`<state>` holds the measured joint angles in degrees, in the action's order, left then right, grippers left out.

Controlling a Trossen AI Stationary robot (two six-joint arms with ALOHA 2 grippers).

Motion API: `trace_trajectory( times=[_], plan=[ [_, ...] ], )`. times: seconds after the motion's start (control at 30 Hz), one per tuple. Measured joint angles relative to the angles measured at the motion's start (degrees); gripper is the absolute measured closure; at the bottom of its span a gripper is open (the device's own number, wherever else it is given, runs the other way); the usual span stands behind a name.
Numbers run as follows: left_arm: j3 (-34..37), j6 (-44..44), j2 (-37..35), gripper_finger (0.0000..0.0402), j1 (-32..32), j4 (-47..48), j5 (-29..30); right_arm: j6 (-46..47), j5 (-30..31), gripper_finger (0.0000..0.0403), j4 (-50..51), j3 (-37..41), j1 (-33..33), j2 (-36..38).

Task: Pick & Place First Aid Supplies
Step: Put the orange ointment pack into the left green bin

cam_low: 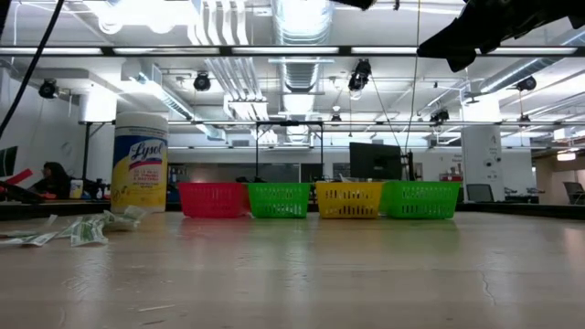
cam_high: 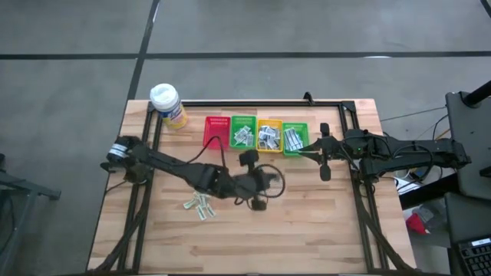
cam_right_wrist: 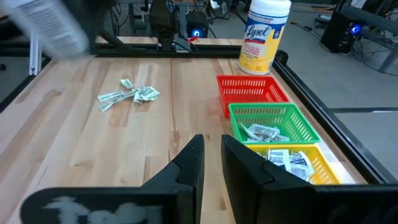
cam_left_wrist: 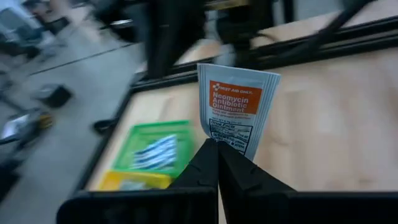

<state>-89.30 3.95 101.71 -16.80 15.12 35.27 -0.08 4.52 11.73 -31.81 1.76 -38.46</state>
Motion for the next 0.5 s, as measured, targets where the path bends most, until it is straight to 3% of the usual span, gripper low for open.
trace_trajectory(
  times=[0.27, 0.5],
  plan=[
    [-3.4, 0.2, 0.0, 0.0401, 6.4, 12.0, 10.1, 0.0, 0.0, 0.0351, 0.0, 0.0, 0.0, 0.0],
    [-3.3, -2.3, 0.0, 0.0401, 14.6, 20.0, 11.3, 0.0, 0.0, 0.0351, 0.0, 0.0, 0.0, 0.0]
  ],
)
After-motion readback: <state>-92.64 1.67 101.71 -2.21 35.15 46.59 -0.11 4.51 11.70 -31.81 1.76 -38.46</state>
